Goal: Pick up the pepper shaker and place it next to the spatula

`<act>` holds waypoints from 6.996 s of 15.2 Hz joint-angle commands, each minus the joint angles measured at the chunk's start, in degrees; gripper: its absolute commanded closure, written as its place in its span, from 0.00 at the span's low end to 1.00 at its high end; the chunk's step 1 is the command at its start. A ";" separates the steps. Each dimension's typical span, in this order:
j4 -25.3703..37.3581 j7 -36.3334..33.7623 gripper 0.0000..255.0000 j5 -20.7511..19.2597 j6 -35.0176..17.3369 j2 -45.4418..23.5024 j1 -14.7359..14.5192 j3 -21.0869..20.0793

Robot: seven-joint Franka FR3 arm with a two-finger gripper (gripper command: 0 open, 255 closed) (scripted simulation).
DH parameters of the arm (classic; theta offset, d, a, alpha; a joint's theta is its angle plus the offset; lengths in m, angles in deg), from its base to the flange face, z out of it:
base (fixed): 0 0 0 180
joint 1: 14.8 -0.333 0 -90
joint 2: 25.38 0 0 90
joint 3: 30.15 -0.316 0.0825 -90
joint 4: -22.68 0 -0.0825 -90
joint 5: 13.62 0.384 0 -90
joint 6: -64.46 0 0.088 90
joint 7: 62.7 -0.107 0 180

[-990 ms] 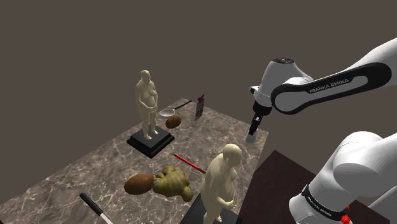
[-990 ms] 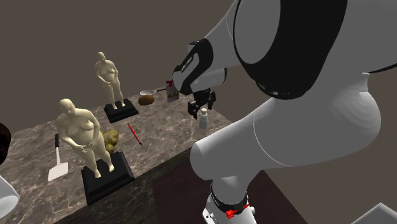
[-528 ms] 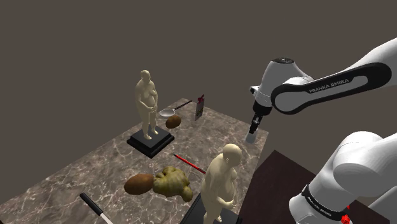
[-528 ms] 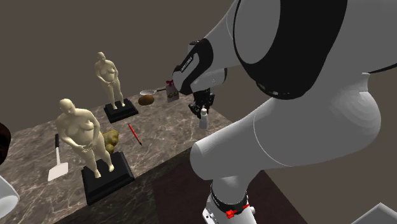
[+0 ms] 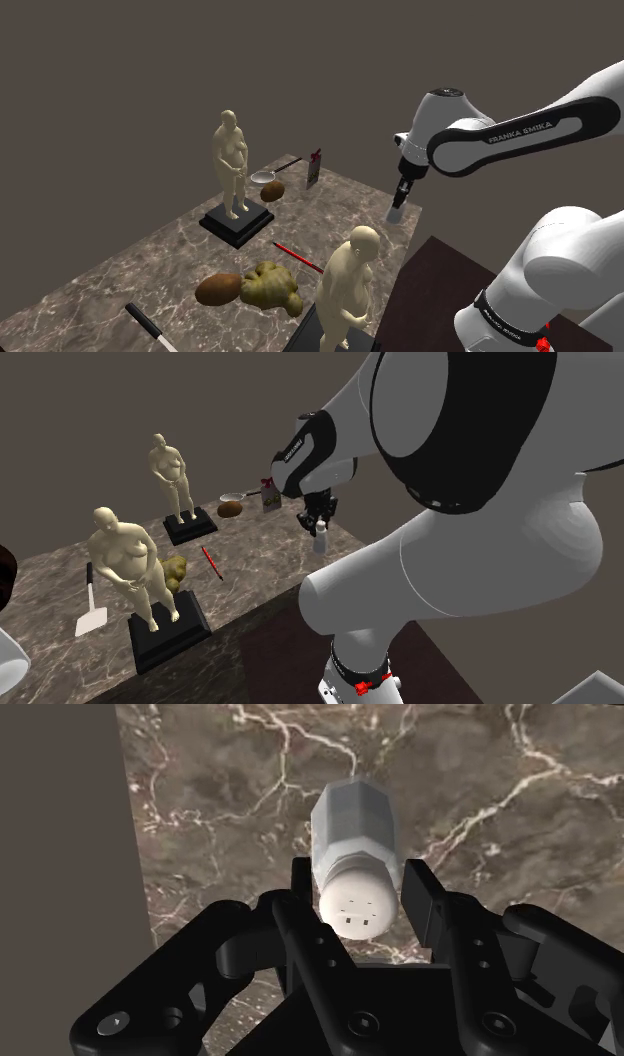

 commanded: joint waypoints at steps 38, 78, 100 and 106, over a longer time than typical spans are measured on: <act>22.14 -3.99 1.00 6.13 26.60 3.84 -4.04 -7.06; 105.66 -50.55 1.00 -12.71 38.83 -76.14 -31.69 -30.05; 108.51 -52.14 1.00 -14.52 33.78 -84.23 -34.19 -28.66; 108.49 -52.15 0.00 -14.52 33.77 -84.22 -34.18 -28.66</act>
